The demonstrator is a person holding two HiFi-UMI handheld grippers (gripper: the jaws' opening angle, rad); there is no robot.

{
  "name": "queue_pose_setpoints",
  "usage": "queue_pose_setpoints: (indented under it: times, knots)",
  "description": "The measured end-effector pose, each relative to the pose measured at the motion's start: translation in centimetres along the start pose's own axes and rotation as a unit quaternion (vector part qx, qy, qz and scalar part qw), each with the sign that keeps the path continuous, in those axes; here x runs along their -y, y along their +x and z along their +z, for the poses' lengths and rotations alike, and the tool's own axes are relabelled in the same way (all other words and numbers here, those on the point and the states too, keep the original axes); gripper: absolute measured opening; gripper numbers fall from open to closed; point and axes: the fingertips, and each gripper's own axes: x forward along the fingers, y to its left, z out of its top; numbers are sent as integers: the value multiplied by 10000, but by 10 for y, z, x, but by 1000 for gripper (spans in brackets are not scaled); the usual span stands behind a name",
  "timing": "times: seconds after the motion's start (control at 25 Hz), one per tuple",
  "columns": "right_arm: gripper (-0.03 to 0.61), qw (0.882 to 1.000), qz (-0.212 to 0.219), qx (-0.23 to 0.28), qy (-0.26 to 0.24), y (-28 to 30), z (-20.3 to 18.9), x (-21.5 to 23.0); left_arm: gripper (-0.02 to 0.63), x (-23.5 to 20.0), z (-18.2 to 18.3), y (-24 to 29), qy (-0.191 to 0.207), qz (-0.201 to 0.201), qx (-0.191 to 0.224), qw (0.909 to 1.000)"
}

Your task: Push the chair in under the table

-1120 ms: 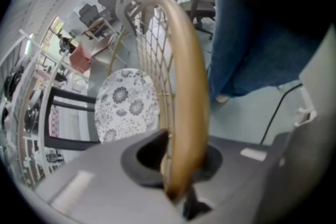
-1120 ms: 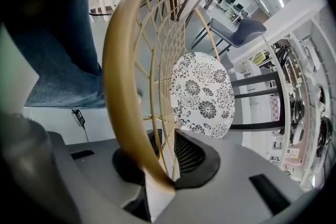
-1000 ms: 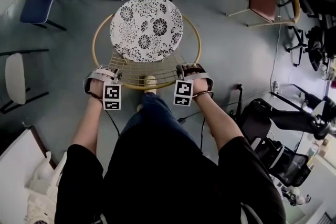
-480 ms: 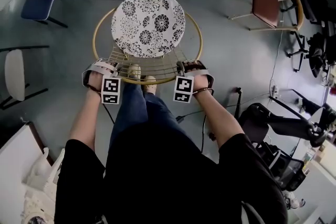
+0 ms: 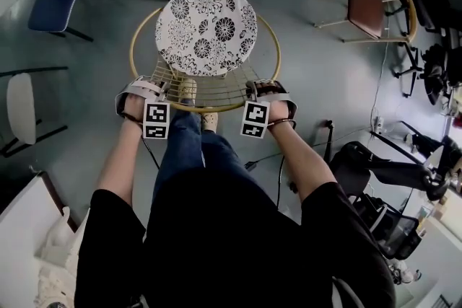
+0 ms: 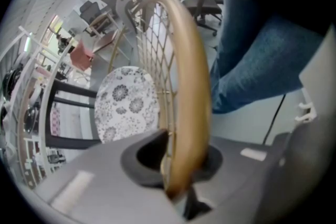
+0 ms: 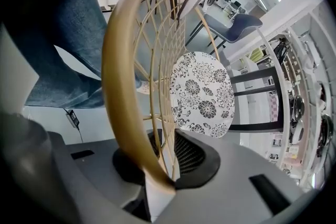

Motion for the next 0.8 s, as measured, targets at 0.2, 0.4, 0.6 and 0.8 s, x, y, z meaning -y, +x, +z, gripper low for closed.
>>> queue_pose_setpoints:
  times: [0.2,0.4,0.6,0.8]
  knots:
    - [63,10000,-23,-46,24,3,1,-2,51,1,-2,4,8,14,-46,10000]
    - [63,9999,-23,-110,1,14,3,-6,51,6,-4,17,24,41,3,10000]
    - [63,9999,-58,-123,33,17,2,-6,51,4,-4,19,60,51,-6,10000]
    - [63,9999,-5,-117,-46,16,2,-2,51,-1,-6,17,145,20,60,9999]
